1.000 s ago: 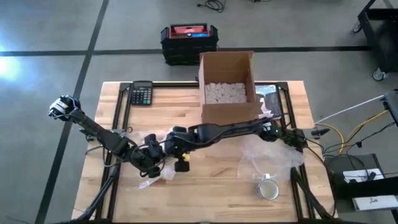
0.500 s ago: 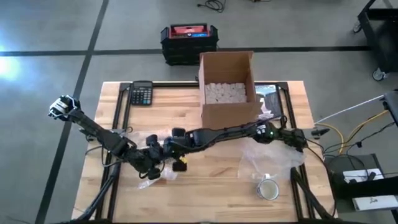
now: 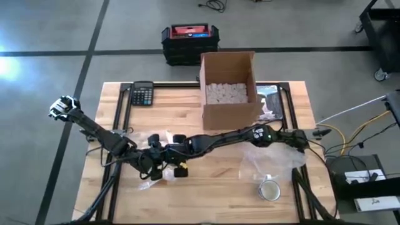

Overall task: Wrap mug
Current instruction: Wrap the yellow mug with the left transparent bubble wrap

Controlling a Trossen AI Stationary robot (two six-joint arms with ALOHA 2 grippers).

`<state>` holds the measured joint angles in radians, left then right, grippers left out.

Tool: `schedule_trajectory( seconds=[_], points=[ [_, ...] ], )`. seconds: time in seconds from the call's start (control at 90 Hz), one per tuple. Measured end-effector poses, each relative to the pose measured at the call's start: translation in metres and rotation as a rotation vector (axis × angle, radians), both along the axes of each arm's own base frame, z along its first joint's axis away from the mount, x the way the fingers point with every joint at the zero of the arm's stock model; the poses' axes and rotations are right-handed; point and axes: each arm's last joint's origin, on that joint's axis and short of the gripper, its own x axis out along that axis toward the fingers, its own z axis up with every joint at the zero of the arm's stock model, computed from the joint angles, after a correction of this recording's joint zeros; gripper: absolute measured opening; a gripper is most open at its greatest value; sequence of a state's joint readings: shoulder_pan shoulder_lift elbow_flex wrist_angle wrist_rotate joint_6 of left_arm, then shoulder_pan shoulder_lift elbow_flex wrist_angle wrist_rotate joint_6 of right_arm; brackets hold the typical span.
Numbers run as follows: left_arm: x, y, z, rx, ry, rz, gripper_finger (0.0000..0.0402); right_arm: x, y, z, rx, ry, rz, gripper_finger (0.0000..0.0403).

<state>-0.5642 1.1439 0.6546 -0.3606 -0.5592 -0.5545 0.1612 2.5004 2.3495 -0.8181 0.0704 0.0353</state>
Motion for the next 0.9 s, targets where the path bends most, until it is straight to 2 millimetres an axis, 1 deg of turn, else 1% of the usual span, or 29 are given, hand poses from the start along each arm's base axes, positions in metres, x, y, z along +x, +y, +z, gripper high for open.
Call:
schedule_trajectory(
  seconds=[0.111, 0.256, 0.3, 0.422, 0.511, 0.567, 0.656, 0.7, 0.756, 0.811, 0.867, 0.9],
  points=[
    [-0.003, 0.002, -0.012, -0.012, -0.012, 0.015, 0.0000, 0.000, 0.000, 0.010, 0.003, -0.023, 0.001, 0.0002],
    [-0.004, 0.003, -0.019, -0.018, -0.006, 0.016, 0.0000, -0.003, 0.000, 0.019, 0.003, -0.027, 0.002, 0.0002],
    [-0.004, 0.003, -0.019, -0.017, -0.003, 0.014, 0.0000, -0.005, -0.001, 0.028, 0.004, -0.038, 0.003, 0.0002],
    [-0.004, 0.003, -0.020, -0.018, -0.003, 0.014, 0.0000, -0.013, -0.002, 0.064, 0.006, -0.097, 0.010, 0.0002],
    [-0.004, 0.003, -0.020, -0.018, -0.003, 0.013, 0.0000, -0.020, -0.006, 0.080, -0.013, -0.098, 0.018, 0.0002],
    [-0.004, 0.003, -0.020, -0.012, -0.002, 0.009, 0.0000, -0.022, -0.011, 0.081, -0.060, -0.085, 0.004, 0.0002],
    [-0.004, 0.002, -0.018, -0.014, -0.004, 0.007, 0.0000, -0.025, -0.022, 0.085, -0.183, -0.078, -0.069, 0.0002],
    [-0.003, 0.002, -0.017, -0.014, -0.007, 0.005, 0.0000, -0.023, -0.027, 0.084, -0.214, -0.082, -0.097, 0.0002],
    [-0.003, 0.002, -0.016, -0.015, -0.011, 0.004, 0.0000, -0.020, -0.034, 0.078, -0.199, -0.074, -0.103, 0.0002],
    [-0.003, 0.001, -0.015, -0.015, -0.011, 0.003, 0.0000, -0.016, -0.036, 0.064, -0.141, -0.046, -0.084, 0.0002],
    [-0.002, 0.001, -0.015, -0.015, -0.012, 0.002, 0.0000, -0.011, -0.033, 0.050, -0.078, -0.040, -0.048, 0.0002],
    [-0.002, 0.001, -0.015, -0.014, -0.012, 0.002, 0.0000, -0.009, -0.028, 0.045, -0.053, -0.039, -0.024, 0.0002]
  ],
)
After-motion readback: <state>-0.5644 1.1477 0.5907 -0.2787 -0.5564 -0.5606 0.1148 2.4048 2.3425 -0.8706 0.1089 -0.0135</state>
